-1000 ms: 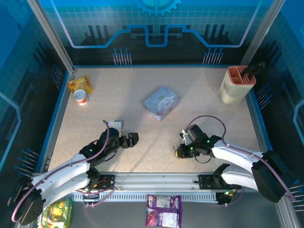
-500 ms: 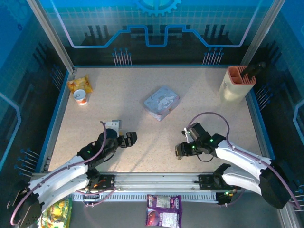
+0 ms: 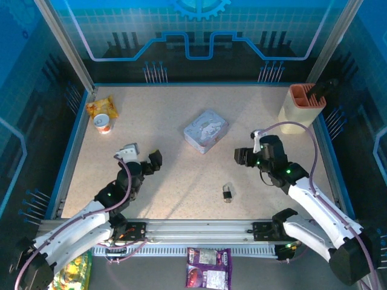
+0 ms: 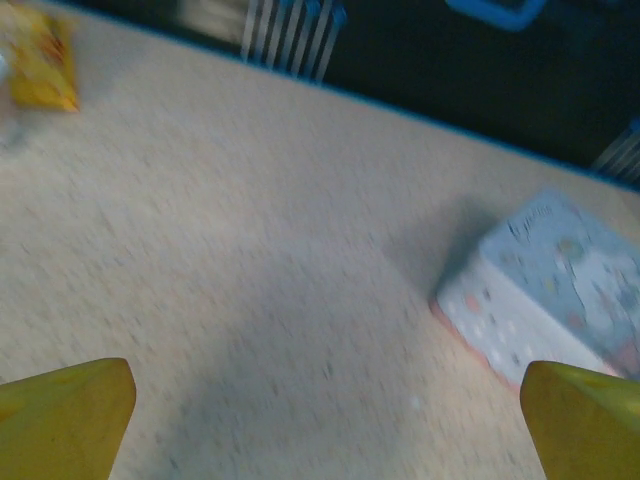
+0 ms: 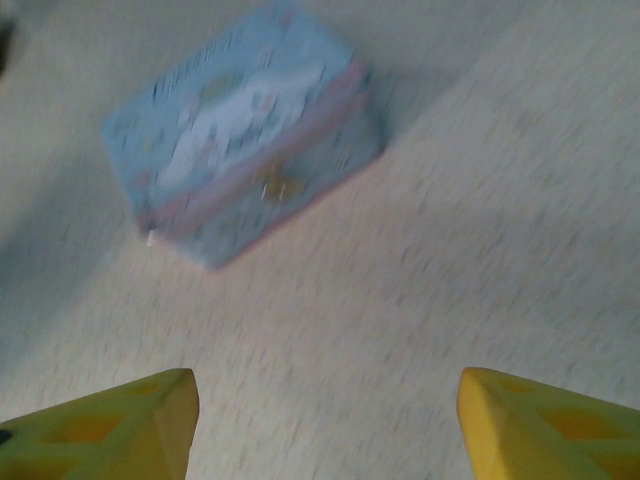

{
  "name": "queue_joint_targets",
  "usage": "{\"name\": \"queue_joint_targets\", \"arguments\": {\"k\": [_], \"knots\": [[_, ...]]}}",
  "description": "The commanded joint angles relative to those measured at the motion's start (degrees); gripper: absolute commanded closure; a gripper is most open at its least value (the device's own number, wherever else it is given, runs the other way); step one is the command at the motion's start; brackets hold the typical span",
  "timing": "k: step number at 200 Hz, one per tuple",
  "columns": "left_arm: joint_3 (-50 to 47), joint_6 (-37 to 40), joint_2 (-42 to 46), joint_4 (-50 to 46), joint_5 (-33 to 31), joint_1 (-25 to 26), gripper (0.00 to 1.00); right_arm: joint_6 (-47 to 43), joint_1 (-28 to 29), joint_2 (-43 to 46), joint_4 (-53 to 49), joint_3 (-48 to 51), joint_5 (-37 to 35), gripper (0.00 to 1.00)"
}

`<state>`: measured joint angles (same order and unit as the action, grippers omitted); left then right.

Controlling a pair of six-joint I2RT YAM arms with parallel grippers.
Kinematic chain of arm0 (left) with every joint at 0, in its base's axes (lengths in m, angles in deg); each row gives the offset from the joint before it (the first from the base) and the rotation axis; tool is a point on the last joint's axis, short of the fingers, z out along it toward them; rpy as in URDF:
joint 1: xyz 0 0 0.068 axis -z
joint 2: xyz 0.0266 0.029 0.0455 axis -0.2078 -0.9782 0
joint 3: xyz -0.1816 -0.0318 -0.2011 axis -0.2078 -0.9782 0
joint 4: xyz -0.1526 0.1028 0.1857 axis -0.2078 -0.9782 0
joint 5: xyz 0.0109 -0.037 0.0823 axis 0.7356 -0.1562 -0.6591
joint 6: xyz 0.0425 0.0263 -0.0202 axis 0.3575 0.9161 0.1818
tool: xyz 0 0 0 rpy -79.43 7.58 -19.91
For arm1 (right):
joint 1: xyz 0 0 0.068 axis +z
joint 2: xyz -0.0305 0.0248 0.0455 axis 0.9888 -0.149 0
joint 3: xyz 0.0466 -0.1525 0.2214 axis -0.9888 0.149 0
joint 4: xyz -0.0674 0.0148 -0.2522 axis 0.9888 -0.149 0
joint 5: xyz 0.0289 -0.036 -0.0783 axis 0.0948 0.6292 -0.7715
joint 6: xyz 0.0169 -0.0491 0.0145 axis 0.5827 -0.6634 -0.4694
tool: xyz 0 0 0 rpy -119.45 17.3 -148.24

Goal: Unlock a padlock with a key

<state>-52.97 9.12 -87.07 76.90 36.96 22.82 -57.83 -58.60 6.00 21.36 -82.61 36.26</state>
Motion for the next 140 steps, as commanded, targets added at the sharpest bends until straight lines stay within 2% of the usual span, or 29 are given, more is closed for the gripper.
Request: {"name": "queue_joint_targets", "arguments": {"k": [1,12,31,45,50,53,55,65,73,87,105,130,140], "knots": [[0.9,9.6,-2.2,15.8,-9.8,-2.0,0.01,-5.3,-2.4,-0.3,15.2,-0.6,-6.8,0.23],[1.1,10.8,-3.7,20.0,-9.6,-3.6,0.01,-7.8,-3.2,-0.7,17.7,-0.5,-7.7,0.19],[1.4,11.3,-6.6,23.6,-9.3,-6.6,0.01,-13.8,-3.8,-1.2,24.6,1.7,-9.4,0.18],[1.6,13.8,-10.4,25.6,-6.9,-9.0,0.01,-20.0,-3.8,-0.9,33.2,6.1,-9.3,0.17],[1.5,16.2,-12.4,27.3,-4.8,-9.8,0.01,-21.5,-3.9,-0.7,36.4,7.7,-9.8,0.12],[1.4,18.1,-13.5,29.0,-2.9,-10.2,0.01,-22.2,-3.9,-0.6,38.1,9.0,-10.1,0.02],[1.4,19.3,-14.3,29.7,-1.7,-10.4,0.01,-22.7,-3.9,-0.5,39.3,9.7,-10.3,0.0],[1.8,25.1,-17.9,32.1,4.2,-10.7,0.01,-25.3,-4.1,-0.2,44.8,13.3,-10.8,0.0],[3.3,27.1,-19.7,29.8,5.9,-10.8,0.01,-27.3,-4.1,-0.3,48.6,15.8,-11.4,0.0],[5.3,27.9,-21.3,27.2,4.4,-10.9,0.01,-29.4,-4.2,-0.7,51.0,18.3,-13.2,0.0],[3.8,29.7,-23.0,32.9,3.6,-11.8,0.01,-30.1,-4.3,-1.0,50.2,19.8,-15.4,0.0],[3.1,32.6,-27.2,37.1,3.0,-13.4,0.01,-30.7,-4.3,-1.7,52.7,22.6,-14.7,0.0],[1.9,33.8,-29.5,41.6,3.6,-13.9,0.01,-31.5,-4.3,-2.9,54.6,23.8,-14.4,0.0]]}}
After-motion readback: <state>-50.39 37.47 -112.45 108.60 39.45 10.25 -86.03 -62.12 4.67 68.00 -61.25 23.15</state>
